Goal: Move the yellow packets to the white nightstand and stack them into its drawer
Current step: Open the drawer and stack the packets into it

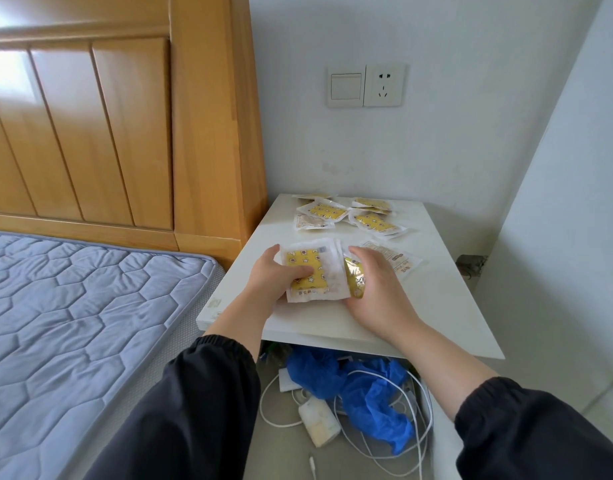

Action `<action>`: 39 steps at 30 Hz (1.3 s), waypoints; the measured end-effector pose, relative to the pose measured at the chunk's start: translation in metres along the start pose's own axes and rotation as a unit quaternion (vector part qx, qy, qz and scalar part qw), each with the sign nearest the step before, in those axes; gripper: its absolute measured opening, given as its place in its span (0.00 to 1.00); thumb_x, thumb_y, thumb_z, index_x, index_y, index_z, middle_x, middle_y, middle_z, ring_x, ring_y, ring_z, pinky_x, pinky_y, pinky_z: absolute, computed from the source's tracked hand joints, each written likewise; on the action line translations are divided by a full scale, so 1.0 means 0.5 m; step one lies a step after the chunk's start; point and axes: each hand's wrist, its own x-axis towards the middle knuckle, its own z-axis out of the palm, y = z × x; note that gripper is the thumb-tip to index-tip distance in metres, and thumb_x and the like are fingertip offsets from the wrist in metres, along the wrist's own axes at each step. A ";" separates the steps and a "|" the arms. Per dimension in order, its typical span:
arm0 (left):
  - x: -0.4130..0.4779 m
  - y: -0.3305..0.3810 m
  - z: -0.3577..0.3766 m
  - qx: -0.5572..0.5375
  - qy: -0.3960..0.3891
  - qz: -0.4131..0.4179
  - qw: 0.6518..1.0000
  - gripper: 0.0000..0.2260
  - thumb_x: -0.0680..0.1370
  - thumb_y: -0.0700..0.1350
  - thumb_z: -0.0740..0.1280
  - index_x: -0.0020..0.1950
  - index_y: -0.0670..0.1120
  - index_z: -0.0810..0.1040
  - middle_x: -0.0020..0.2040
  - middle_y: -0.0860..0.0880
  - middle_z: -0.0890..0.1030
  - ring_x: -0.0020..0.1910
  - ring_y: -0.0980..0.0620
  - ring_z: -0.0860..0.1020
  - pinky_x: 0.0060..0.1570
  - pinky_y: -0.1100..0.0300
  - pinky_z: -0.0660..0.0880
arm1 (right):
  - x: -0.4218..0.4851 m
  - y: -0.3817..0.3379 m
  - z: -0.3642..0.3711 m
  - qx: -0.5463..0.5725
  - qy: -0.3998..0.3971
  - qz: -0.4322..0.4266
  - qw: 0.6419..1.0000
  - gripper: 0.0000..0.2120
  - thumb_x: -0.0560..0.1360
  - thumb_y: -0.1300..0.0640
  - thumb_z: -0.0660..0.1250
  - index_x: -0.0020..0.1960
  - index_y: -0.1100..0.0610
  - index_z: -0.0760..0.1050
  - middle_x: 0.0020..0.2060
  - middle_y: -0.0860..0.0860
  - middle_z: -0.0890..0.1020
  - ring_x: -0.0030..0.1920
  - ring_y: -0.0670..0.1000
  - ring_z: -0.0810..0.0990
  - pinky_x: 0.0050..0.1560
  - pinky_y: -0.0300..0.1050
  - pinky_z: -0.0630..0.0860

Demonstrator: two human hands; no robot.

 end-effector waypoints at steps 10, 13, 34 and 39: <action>-0.029 -0.026 0.010 -0.066 0.077 0.099 0.990 0.11 0.75 0.38 0.70 0.55 0.50 0.76 0.50 0.51 0.82 0.48 0.53 0.81 0.41 0.63 0.77 | 0.027 0.025 -0.016 0.136 0.141 0.154 0.968 0.19 0.66 0.68 0.72 0.55 0.55 0.77 0.46 0.48 0.82 0.48 0.50 0.80 0.46 0.34 0.73; -0.029 -0.028 0.009 -0.067 0.082 0.106 0.989 0.13 0.75 0.38 0.69 0.59 0.49 0.76 0.51 0.52 0.82 0.49 0.53 0.81 0.38 0.65 0.75 | 0.060 0.016 -0.057 0.019 0.281 0.106 0.954 0.11 0.67 0.70 0.62 0.36 0.54 0.70 0.31 0.49 0.72 0.36 0.54 0.70 0.31 0.43 0.60; -0.014 -0.038 0.017 -0.039 0.102 0.131 0.985 0.16 0.75 0.39 0.69 0.61 0.50 0.74 0.55 0.52 0.81 0.53 0.52 0.80 0.48 0.57 0.79 | 0.152 0.078 -0.040 -0.254 -0.135 0.239 0.927 0.42 0.66 0.31 0.67 0.70 0.55 0.64 0.67 0.55 0.68 0.68 0.58 0.65 0.63 0.52 0.66; -0.016 -0.037 0.017 -0.037 0.103 0.131 0.985 0.15 0.76 0.38 0.68 0.59 0.51 0.74 0.53 0.53 0.80 0.53 0.52 0.79 0.45 0.60 0.77 | 0.151 0.052 -0.053 -0.334 -0.139 0.162 0.918 0.13 0.75 0.51 0.62 0.54 0.58 0.74 0.58 0.57 0.75 0.53 0.57 0.75 0.45 0.43 0.70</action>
